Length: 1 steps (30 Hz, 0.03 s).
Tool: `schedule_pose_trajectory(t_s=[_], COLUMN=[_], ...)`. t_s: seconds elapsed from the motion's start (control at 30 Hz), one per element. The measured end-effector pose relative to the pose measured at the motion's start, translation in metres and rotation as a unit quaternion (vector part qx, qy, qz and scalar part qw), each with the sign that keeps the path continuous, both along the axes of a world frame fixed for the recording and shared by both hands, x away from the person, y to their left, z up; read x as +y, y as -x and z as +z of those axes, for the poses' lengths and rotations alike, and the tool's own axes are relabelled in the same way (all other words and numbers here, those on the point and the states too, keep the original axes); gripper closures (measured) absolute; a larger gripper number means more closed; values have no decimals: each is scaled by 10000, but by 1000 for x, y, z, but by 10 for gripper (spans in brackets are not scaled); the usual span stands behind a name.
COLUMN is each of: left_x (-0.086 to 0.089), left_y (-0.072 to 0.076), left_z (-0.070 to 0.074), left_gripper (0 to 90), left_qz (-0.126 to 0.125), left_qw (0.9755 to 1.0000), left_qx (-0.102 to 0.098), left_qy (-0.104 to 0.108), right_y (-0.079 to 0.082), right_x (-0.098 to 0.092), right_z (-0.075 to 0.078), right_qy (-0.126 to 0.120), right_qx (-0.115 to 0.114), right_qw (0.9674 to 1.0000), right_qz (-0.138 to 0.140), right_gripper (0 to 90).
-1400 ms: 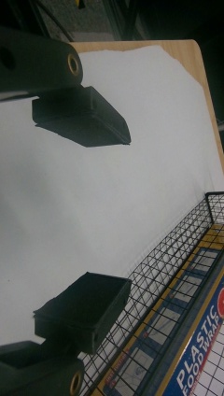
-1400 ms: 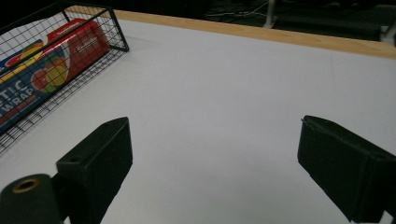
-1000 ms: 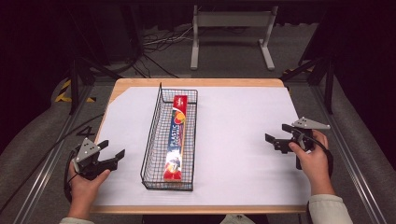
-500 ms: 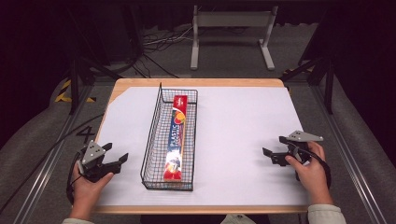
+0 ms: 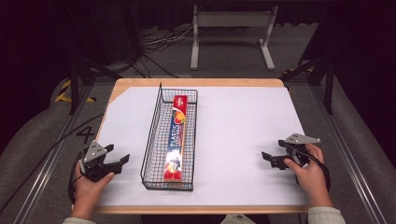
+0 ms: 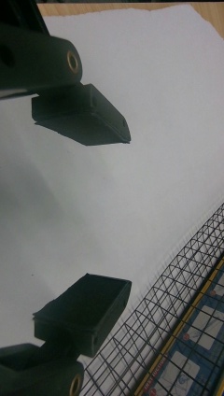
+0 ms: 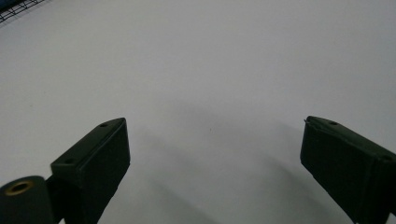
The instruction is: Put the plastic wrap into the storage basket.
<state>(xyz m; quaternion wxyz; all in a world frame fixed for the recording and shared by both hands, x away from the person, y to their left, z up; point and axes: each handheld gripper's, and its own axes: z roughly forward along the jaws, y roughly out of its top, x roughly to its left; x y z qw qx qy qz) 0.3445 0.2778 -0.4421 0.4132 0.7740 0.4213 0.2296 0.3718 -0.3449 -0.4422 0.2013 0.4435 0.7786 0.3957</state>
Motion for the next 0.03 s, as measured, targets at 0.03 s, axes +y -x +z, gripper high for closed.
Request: schedule_pose_trajectory(t_s=[0.03], left_x=[0], left_y=[0], left_z=[0], left_gripper=[252], left_qz=[0], left_qw=[10000], left_qx=[0], left_qy=[0], right_y=[0], right_x=[0], right_z=[0], right_qy=[0], right_qx=[0], right_qw=[10000], right_qz=[0], right_gripper=[90])
